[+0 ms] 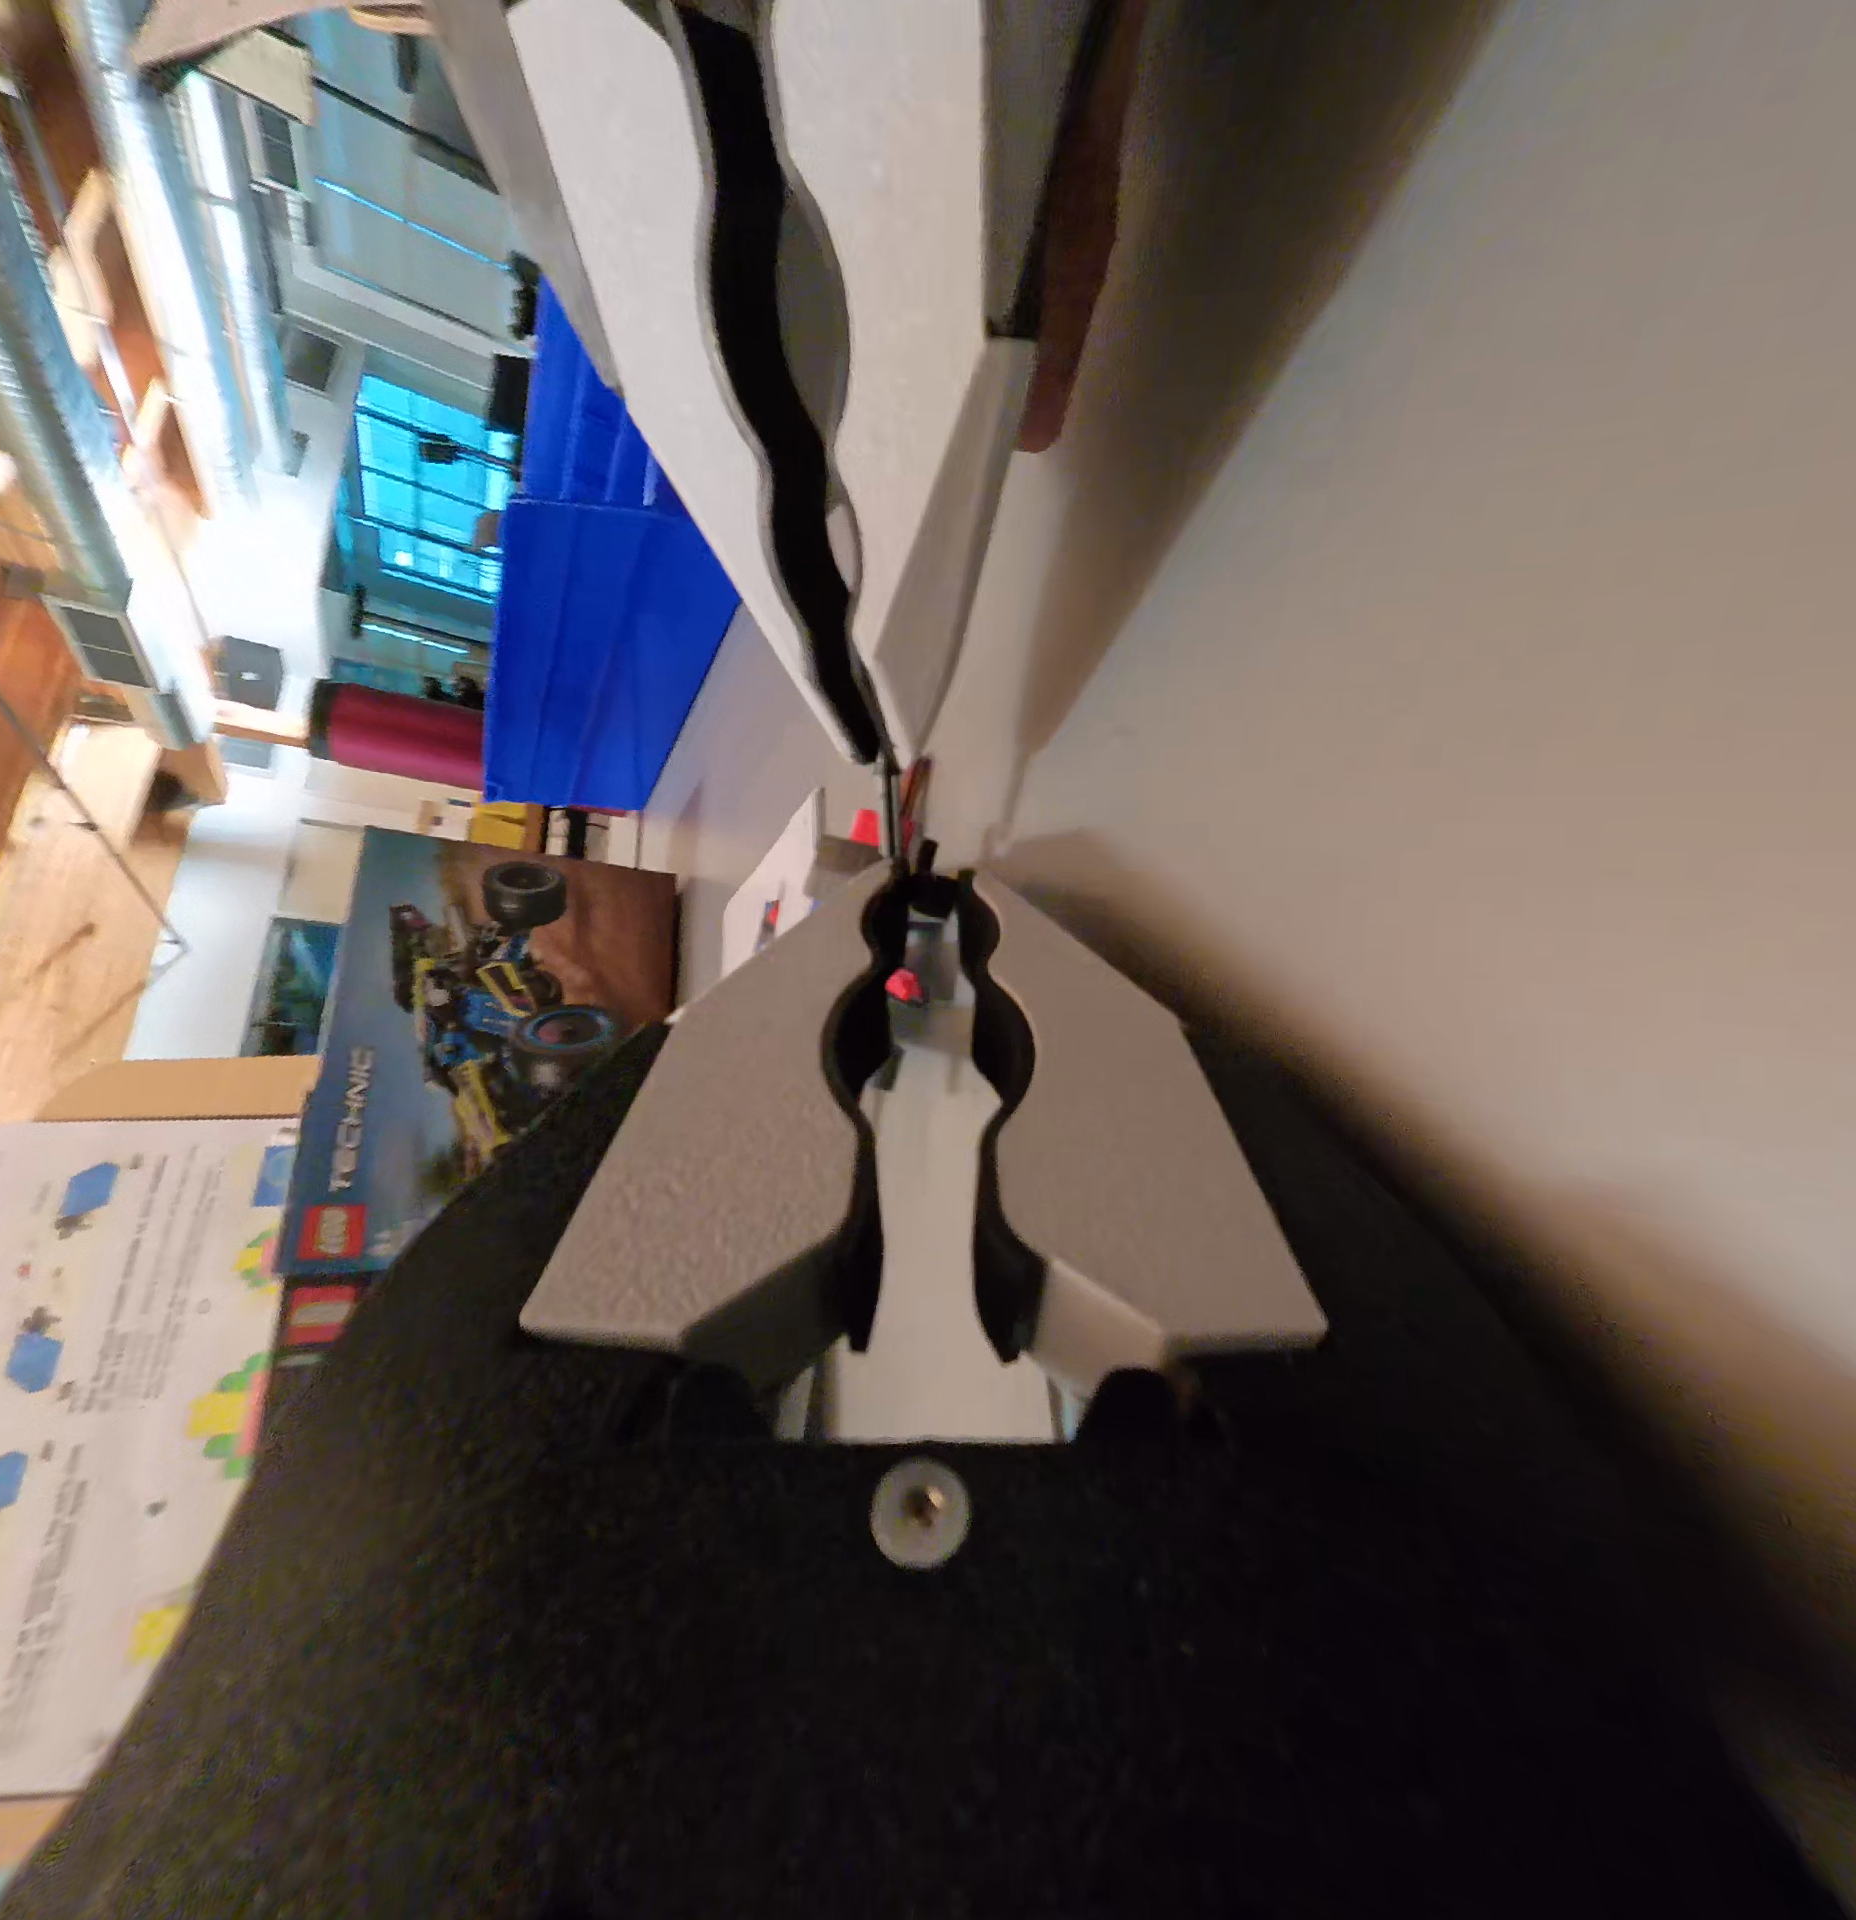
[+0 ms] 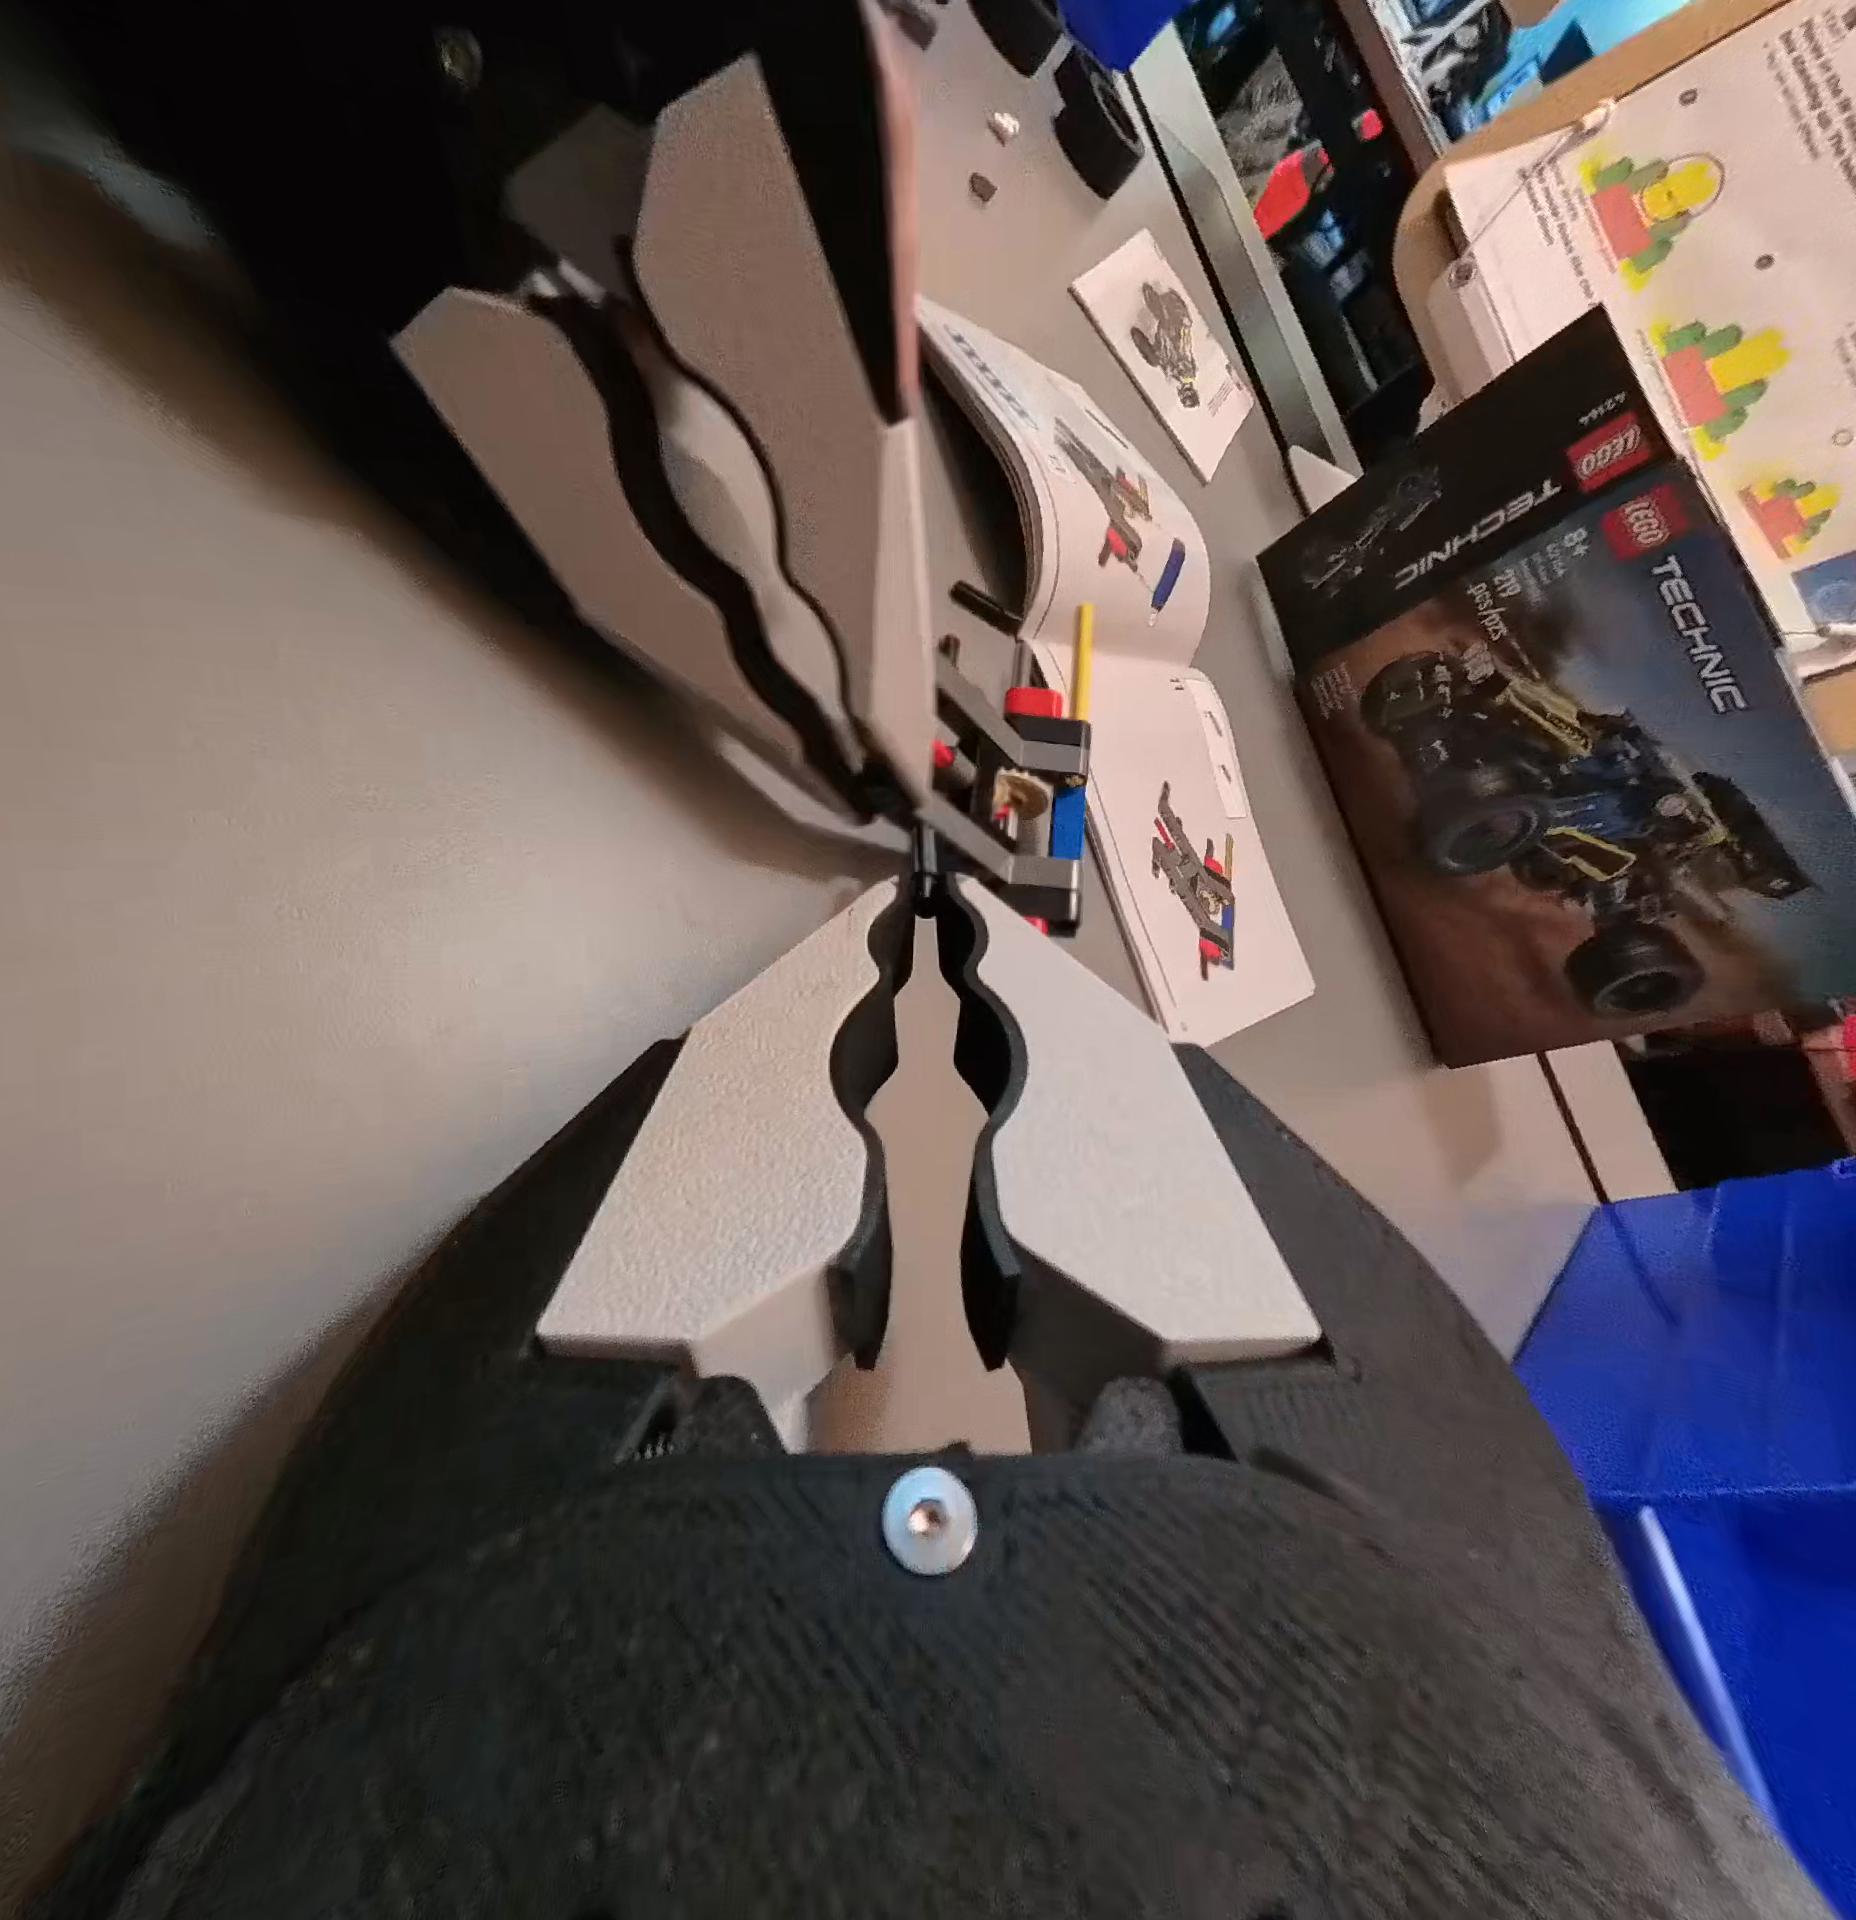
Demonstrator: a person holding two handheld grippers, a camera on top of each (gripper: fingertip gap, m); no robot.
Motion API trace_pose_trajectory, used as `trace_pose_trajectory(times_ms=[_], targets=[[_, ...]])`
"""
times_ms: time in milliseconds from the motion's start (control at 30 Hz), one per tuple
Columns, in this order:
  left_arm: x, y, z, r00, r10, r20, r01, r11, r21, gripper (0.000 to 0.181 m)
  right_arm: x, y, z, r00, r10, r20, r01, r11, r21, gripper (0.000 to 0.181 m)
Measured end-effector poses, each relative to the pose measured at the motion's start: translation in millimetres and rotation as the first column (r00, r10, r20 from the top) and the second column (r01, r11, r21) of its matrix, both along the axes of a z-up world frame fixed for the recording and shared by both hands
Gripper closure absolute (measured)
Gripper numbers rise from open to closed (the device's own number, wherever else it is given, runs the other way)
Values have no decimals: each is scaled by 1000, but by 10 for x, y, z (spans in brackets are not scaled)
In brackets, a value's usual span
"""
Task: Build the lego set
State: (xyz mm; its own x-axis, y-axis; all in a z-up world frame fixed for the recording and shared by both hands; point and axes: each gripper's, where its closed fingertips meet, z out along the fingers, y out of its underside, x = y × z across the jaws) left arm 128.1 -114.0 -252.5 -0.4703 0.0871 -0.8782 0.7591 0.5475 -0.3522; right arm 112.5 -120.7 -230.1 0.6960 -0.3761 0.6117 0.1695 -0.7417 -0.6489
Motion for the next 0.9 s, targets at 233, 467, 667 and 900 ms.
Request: trace_pose_trajectory(times_ms=[233, 467, 667, 900], targets=[[-104, -3, 247, 994, -28, -105, 13, 990, -141, 158, -130, -53, 139, 989, 128, -77, -111, 974, 199, 178], [-305, -88, 407, 994, -77, 72, 86, 987, -136, 175, -234, 13, 260, 969, 207, -135, -156, 936, 315, 179], [-281, -115, 468, 987, -35, 159, 56, 990, -127, 180, -251, 36, 314, 963, 221, -155, -152, 919, 365, 179], [-270, -134, 617, 983, 4, 181, 31, 982, -186, 180, -253, 29, 456, 949, 244, -199, -119, 863, 492, 179]])
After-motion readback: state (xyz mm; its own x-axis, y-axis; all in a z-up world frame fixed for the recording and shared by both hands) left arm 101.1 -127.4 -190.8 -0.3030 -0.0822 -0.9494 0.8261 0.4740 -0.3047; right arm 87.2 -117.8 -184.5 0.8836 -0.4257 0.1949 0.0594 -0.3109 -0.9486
